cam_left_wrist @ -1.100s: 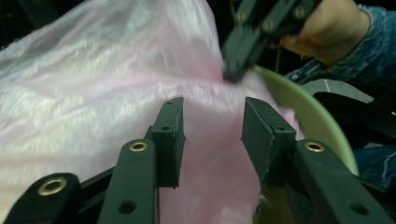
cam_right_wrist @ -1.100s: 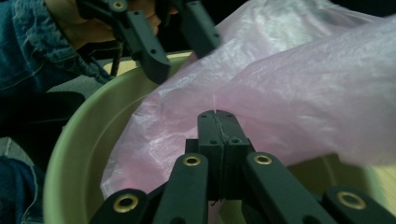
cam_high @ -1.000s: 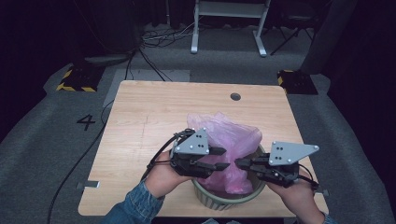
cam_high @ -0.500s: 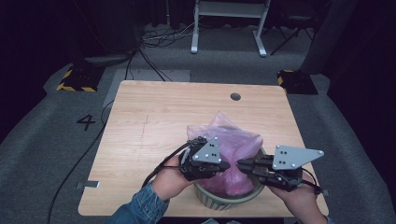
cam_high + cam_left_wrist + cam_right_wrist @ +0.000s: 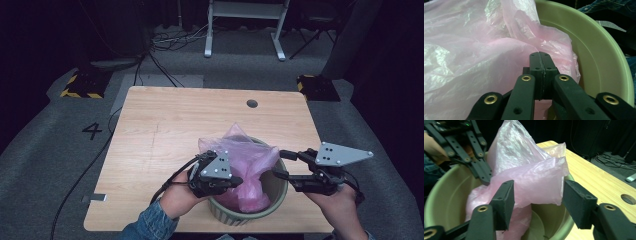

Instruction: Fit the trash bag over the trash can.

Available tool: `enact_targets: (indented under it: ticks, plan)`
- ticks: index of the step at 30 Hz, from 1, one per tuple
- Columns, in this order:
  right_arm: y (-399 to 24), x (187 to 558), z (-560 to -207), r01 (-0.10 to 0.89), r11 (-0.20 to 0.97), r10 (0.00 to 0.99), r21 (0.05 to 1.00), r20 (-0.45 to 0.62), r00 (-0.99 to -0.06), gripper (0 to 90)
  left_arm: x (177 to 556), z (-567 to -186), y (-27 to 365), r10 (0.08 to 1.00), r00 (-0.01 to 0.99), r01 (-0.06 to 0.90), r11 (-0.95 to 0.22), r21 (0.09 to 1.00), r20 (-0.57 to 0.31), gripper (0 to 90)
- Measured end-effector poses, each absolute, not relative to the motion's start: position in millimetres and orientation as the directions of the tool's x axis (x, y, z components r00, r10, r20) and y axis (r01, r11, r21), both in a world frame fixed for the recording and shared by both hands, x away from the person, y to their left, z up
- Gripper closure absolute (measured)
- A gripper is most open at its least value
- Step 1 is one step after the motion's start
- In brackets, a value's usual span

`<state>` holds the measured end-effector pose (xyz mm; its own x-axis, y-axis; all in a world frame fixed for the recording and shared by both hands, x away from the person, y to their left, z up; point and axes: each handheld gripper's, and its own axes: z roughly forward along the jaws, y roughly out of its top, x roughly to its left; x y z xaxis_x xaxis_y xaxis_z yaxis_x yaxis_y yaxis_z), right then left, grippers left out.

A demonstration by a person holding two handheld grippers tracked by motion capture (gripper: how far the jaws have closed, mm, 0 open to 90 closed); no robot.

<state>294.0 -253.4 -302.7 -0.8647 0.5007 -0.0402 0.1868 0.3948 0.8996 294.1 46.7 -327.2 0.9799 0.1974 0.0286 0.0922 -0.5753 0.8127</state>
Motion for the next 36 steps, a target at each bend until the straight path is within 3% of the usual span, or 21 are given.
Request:
enact_targets:
  ticks: [5, 8, 9, 11, 15, 17, 24, 26, 31, 36]
  plan:
    - [-255, 301, -301, 0.180, 0.381, 0.505, 0.907, -0.041, -0.862, 37.6, 295, -327, 48, 0.202, 0.979, 0.101, -0.572, 0.814, 0.020, 89.1]
    - [-256, 305, -298, 0.180, 0.369, 0.482, 0.912, -0.022, -0.876, 39.7, 296, -327, 48, 0.196, 0.980, 0.101, -0.575, 0.812, 0.018, 89.1]
    - [-255, 307, -297, 0.176, 0.372, 0.469, 0.911, -0.021, -0.883, 43.0, 296, -327, 48, 0.196, 0.981, 0.100, -0.574, 0.813, 0.017, 89.0]
    - [-252, 309, -297, 0.171, 0.395, 0.426, 0.903, -0.015, -0.905, 61.2, 296, -326, 48, 0.198, 0.980, 0.103, -0.567, 0.817, 0.014, 87.1]
    - [-243, 308, -298, 0.162, 0.434, 0.392, 0.886, -0.024, -0.920, 81.7, 295, -322, 51, 0.234, 0.971, 0.091, -0.544, 0.834, 0.046, 63.1]
    - [-241, 306, -298, 0.153, 0.438, 0.388, 0.886, -0.033, -0.921, 84.8, 294, -317, 53, 0.247, 0.967, 0.082, -0.515, 0.853, 0.056, 55.1]
    - [-229, 300, -294, 0.139, 0.443, 0.359, 0.886, -0.033, -0.933, 83.4, 293, -302, 36, 0.209, 0.974, 0.036, -0.506, 0.862, 0.083, 53.5]
    - [-225, 297, -291, 0.131, 0.446, 0.347, 0.885, -0.036, -0.937, 83.4, 293, -300, 28, 0.199, 0.976, 0.027, -0.525, 0.851, 0.092, 56.0]
    - [-223, 289, -285, 0.104, 0.444, 0.323, 0.890, -0.051, -0.945, 84.2, 294, -303, 25, 0.230, 0.966, 0.022, -0.534, 0.845, 0.121, 87.9]
    - [-230, 289, -283, 0.115, 0.431, 0.336, 0.895, -0.041, -0.941, 84.6, 293, -306, 31, 0.252, 0.960, 0.023, -0.514, 0.858, 0.125, 89.7]
